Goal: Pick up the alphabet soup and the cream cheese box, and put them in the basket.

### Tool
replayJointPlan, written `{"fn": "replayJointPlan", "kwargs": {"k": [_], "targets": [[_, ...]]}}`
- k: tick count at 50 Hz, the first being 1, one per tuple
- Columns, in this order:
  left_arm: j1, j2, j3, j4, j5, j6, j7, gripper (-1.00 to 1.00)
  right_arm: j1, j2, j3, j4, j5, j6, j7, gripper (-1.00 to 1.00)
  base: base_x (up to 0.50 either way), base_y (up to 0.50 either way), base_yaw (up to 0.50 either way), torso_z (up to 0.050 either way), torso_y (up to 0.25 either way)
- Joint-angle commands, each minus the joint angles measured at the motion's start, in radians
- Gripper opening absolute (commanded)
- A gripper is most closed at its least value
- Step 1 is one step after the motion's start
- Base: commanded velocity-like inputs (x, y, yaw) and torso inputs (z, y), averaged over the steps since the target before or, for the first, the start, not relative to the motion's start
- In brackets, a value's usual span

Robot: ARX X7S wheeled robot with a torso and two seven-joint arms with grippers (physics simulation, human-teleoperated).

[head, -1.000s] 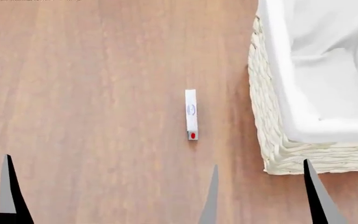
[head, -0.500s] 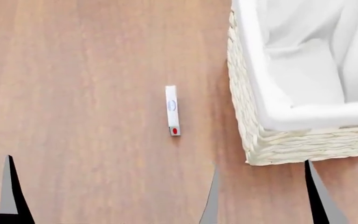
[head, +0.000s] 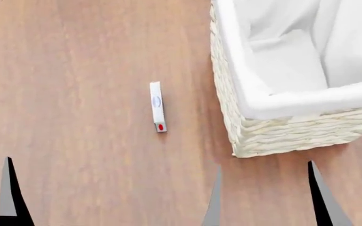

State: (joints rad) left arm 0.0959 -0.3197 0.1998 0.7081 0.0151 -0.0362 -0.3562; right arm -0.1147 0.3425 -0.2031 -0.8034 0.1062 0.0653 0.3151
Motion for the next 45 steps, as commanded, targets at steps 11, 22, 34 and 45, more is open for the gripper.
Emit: {"fn": "replayJointPlan", "kwargs": {"k": [11,22,34,45], "targets": [[-0.011,-0.005,0.011,-0.009,-0.003,-0.005,-0.007,1.0,0.008,0.009,-0.003,0.009,0.009,-0.002,0.007,1.0,0.0,0.0,-0.18,0.0,0.0],[-0.018,-0.008,0.013,-0.018,-0.007,-0.006,-0.012,1.0,0.016,0.011,-0.011,0.013,0.011,0.002,0.011,1.0,0.0,0.0,-0.18,0.0,0.0],[-0.014,-0.014,0.014,-0.027,-0.017,0.007,-0.016,1.0,0.012,0.015,-0.016,0.012,0.006,0.001,0.018,1.0,0.0,0.0,-0.18,0.0,0.0],[-0.009,-0.019,0.017,-0.021,-0.015,0.007,-0.021,1.0,0.009,0.02,-0.019,0.01,0.009,-0.003,0.021,1.0,0.0,0.0,-0.18,0.0,0.0]]}}
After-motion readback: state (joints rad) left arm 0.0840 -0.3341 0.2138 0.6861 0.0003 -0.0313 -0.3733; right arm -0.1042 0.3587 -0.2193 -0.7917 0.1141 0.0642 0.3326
